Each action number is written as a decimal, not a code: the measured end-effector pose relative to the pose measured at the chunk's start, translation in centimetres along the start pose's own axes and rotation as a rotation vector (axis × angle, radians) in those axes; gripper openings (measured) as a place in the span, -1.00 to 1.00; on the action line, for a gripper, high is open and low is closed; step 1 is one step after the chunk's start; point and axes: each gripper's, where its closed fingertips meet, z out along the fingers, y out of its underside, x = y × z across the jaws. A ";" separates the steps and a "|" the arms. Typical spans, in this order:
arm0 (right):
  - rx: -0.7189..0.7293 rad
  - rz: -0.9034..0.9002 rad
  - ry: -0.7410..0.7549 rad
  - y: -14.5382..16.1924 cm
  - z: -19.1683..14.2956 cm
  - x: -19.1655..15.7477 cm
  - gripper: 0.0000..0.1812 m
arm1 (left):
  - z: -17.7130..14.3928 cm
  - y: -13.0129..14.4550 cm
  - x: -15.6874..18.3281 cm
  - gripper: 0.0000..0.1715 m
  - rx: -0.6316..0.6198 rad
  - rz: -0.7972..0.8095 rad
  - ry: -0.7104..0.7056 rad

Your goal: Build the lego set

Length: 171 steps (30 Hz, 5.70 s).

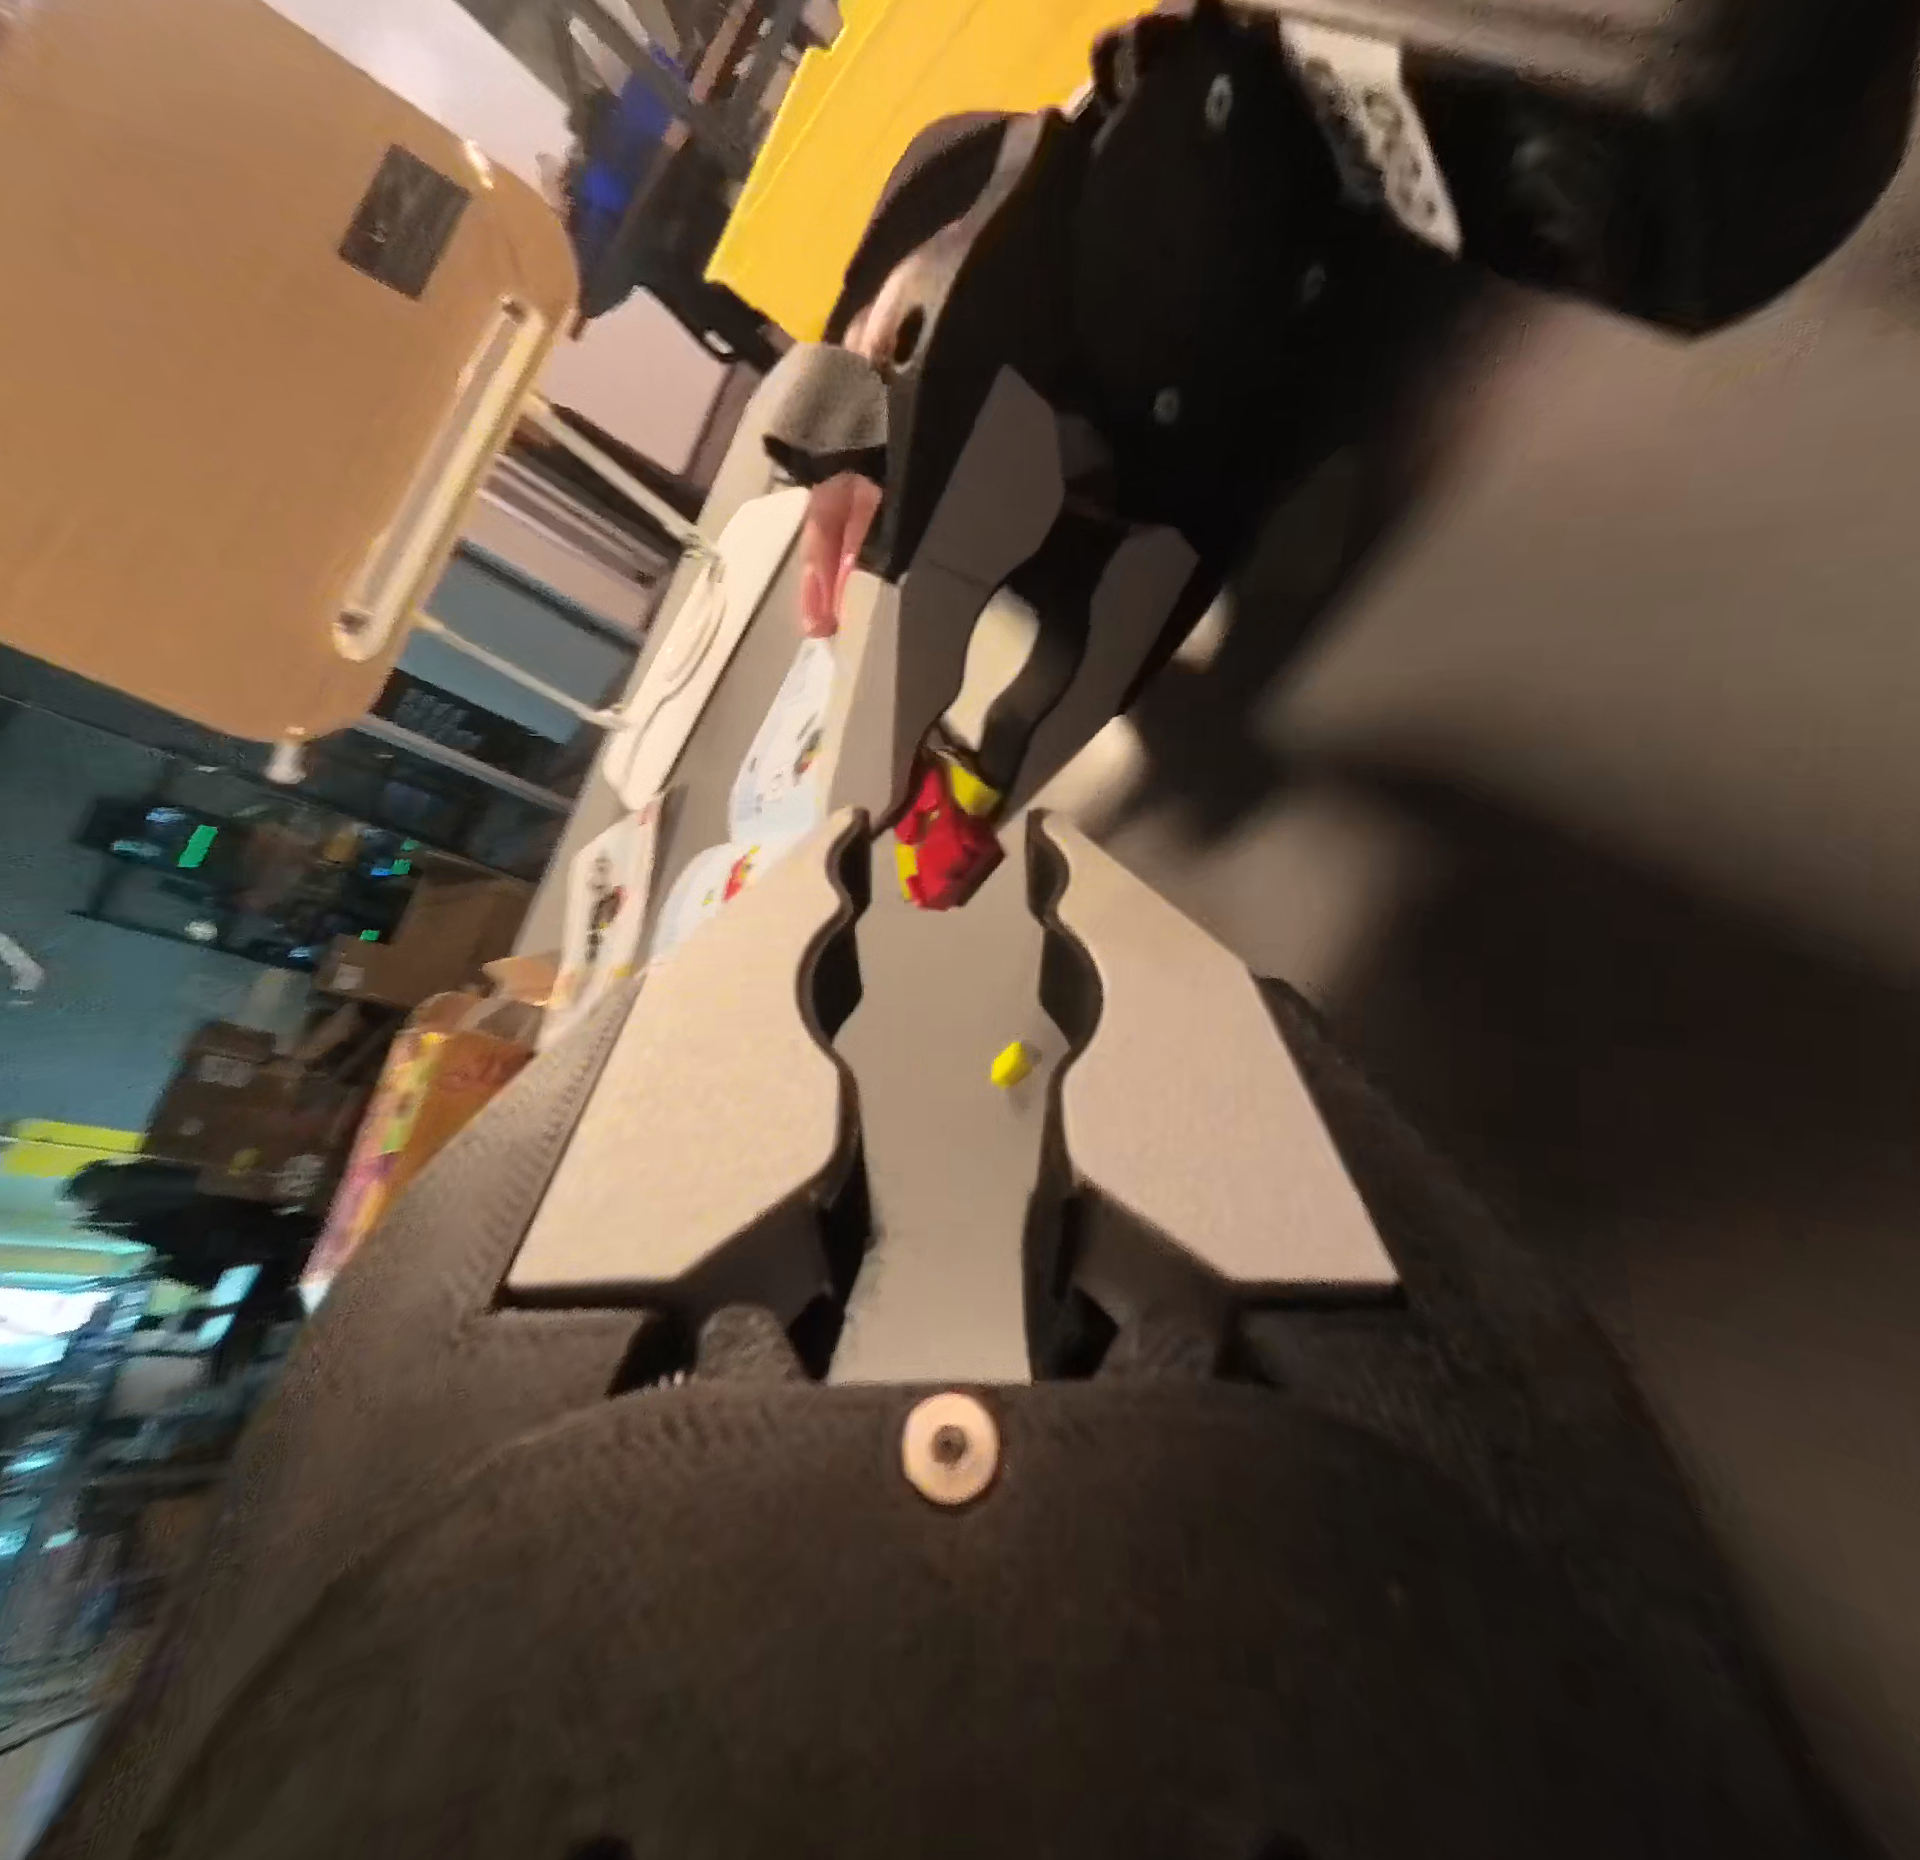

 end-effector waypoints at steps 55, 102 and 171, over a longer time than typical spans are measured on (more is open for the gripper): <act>0.041 0.468 -0.205 2.3 -0.8 -0.6 -0.75 | 0.8 1.8 -0.6 -0.86 -0.179 -0.048 -0.054; -0.031 0.487 -0.153 3.3 -0.7 0.2 -0.75 | 1.2 1.2 -1.8 -0.85 -0.102 -0.395 -0.039; 0.101 0.183 -0.098 2.4 -2.0 -0.6 -0.75 | 1.4 0.1 -0.2 -0.66 -0.087 0.127 -0.132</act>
